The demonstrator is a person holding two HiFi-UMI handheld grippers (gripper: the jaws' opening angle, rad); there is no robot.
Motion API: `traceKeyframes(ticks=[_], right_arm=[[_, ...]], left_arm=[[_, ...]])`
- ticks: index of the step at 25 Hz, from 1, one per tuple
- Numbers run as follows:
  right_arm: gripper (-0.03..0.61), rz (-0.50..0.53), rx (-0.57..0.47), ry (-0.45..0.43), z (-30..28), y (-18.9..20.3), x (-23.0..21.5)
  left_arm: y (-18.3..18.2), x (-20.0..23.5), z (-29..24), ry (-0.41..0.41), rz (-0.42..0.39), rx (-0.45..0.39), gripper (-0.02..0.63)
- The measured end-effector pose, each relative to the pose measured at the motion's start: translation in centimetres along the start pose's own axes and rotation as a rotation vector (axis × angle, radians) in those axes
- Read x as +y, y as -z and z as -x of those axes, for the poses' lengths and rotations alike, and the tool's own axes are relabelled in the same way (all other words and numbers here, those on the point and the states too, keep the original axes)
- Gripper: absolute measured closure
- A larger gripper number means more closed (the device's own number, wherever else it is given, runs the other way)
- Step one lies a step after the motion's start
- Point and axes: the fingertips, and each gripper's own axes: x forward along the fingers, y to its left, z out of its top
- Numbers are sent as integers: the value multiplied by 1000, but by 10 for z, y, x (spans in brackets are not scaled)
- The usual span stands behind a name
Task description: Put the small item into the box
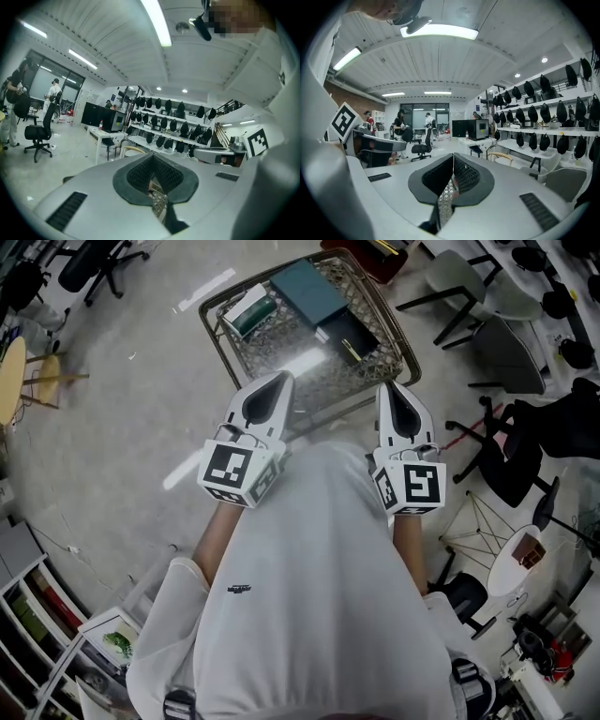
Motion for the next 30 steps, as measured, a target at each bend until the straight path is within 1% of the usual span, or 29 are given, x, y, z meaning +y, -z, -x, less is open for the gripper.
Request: traceKeyframes(ticks=[5,14,24,30], right_arm=[[577,2,-8,-2,-8,-4,5],[577,6,3,-1,-8,-2,8],[577,-9,5,6,2,3,6],[577,-26,-1,16,9,5,2]], left_arm=[[-5,3,3,5,-10,-16,612],[-2,8,7,-4,2,-14,612],[8,-1,12,-7,6,5,612],[8,-9,11,-4,2,1,612]])
